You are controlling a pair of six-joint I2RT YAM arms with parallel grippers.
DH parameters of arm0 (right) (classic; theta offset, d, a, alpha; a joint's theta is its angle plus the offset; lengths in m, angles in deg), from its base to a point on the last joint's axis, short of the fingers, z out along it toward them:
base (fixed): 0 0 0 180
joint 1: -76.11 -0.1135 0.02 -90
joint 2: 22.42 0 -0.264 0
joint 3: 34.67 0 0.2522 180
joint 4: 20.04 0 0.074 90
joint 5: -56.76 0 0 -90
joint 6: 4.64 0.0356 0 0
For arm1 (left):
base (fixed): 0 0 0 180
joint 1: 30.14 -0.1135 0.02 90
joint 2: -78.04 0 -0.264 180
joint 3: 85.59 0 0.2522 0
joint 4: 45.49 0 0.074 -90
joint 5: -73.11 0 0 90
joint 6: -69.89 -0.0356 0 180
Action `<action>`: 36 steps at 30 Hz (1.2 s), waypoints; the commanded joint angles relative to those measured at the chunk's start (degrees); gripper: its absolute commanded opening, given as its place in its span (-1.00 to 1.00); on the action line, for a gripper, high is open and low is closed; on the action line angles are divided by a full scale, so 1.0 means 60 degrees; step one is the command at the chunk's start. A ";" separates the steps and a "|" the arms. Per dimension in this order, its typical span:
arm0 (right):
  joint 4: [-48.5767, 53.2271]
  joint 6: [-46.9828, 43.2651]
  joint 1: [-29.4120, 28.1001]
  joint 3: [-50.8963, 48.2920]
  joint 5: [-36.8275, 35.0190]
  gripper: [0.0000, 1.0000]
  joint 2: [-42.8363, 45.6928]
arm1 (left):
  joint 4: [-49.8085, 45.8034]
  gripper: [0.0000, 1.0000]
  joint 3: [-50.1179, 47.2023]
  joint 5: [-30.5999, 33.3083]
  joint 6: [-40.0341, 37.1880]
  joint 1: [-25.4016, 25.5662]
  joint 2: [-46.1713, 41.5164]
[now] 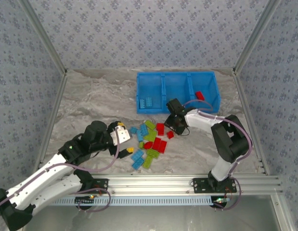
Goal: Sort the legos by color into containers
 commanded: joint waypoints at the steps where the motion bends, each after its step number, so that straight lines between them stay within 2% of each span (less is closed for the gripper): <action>1: -0.0081 0.0500 0.0025 -0.0440 -0.0209 -0.18 0.0250 | 0.0114 0.99 -0.0101 -0.0065 -0.0194 -0.0017 -0.0257; 4: -0.0089 0.0603 0.0065 -0.0835 -0.0314 -0.33 0.0733 | 0.0167 0.99 -0.0113 -0.0055 -0.0166 -0.0036 -0.0322; 7: 0.0140 0.0453 0.0043 -0.1079 -0.0562 -0.27 0.1462 | 0.0187 0.99 -0.0104 -0.0093 -0.0138 -0.0056 -0.0329; 11: 0.0207 -0.1138 -0.0153 -0.1219 -0.0218 0.16 0.2318 | 0.0187 0.99 -0.0128 -0.0097 -0.0129 -0.0111 -0.0329; 13: 0.0277 -0.2073 -0.0343 -0.1123 0.0537 0.43 0.2351 | 0.0187 0.99 -0.0137 -0.0106 -0.0120 -0.0141 -0.0315; 15: 0.0752 -0.2417 -0.0659 -0.0910 0.0553 0.61 0.2216 | 0.0198 0.99 -0.0132 -0.0113 -0.0107 -0.0170 -0.0307; 18: 0.1066 -0.2666 -0.0878 -0.0730 0.0826 0.67 0.1743 | 0.0217 0.98 -0.0119 -0.0170 -0.0106 -0.0240 -0.0254; 22: 0.1355 -0.2936 -0.1154 -0.0554 0.0495 0.53 0.1192 | 0.0152 0.99 -0.0102 -0.0256 -0.0064 -0.0262 -0.0248; 25: 0.1745 -0.3285 -0.1241 -0.0294 0.0062 0.28 0.0851 | 0.0128 0.98 -0.0150 -0.0253 -0.0049 -0.0262 -0.0301; 30: 0.1602 -0.3448 -0.1147 -0.0309 0.0066 -0.10 0.0571 | 0.0130 0.99 -0.0153 -0.0324 -0.0078 -0.0273 -0.0281; 36: 0.1638 -0.3604 -0.1122 -0.0362 -0.0017 -0.42 0.0789 | 0.0020 0.99 -0.0239 -0.1045 -0.0291 -0.0273 -0.0380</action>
